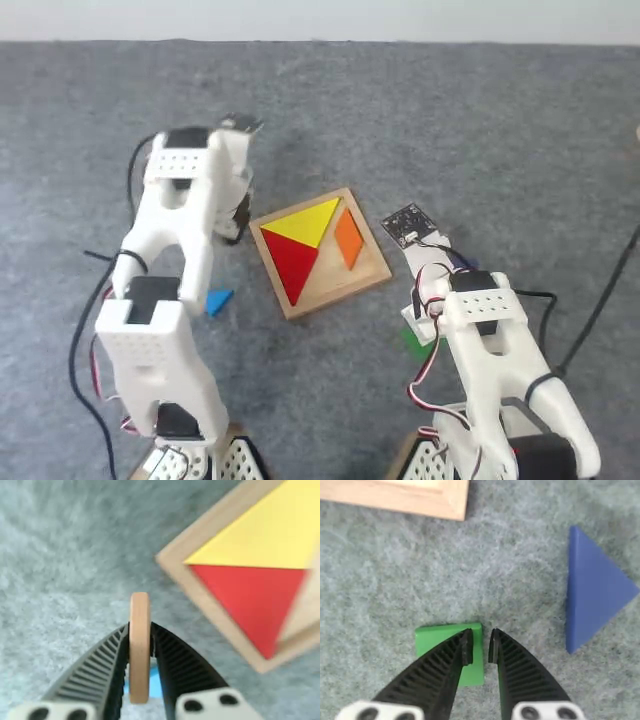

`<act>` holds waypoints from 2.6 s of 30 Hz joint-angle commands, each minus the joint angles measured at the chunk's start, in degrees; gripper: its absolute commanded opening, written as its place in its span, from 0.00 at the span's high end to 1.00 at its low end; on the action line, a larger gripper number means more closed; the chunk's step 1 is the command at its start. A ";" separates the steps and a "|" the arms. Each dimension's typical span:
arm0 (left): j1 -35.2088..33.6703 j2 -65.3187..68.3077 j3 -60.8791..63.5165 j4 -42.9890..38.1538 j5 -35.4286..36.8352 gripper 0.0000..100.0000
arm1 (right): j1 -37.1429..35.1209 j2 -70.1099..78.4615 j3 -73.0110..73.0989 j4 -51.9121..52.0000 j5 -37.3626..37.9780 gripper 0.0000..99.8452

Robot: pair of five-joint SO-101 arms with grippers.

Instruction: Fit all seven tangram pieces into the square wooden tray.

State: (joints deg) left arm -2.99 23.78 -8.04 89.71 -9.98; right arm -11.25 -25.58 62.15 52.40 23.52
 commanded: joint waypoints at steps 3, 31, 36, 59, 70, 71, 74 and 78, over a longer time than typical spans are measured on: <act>11.16 -6.51 -5.32 3.08 5.27 0.99 | -0.75 -0.31 1.14 -0.57 0.79 0.92; 24.35 6.33 2.86 -14.15 13.36 0.81 | -0.75 -0.40 1.23 -0.57 0.79 0.92; 25.58 5.80 2.24 -13.27 13.45 0.80 | -0.75 -0.31 1.23 -0.57 0.79 0.92; 24.35 6.42 -5.05 -4.22 11.96 0.80 | -0.84 -0.31 1.23 -0.66 0.70 0.92; 23.56 7.56 -5.14 -12.04 12.57 0.80 | -0.84 -0.31 1.23 -0.75 0.53 0.92; 23.47 8.79 -5.32 -12.13 12.57 0.80 | -0.84 -0.31 1.23 -0.75 0.53 0.92; 21.54 13.36 -7.16 -12.22 11.96 0.80 | -0.84 -0.31 1.23 -0.75 0.53 0.92; 17.93 17.67 -13.49 -10.73 10.99 0.82 | -0.84 -0.31 1.23 -0.66 0.62 0.92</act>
State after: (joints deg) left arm 17.49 38.64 -17.71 78.55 2.86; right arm -11.25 -25.58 62.15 52.40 23.69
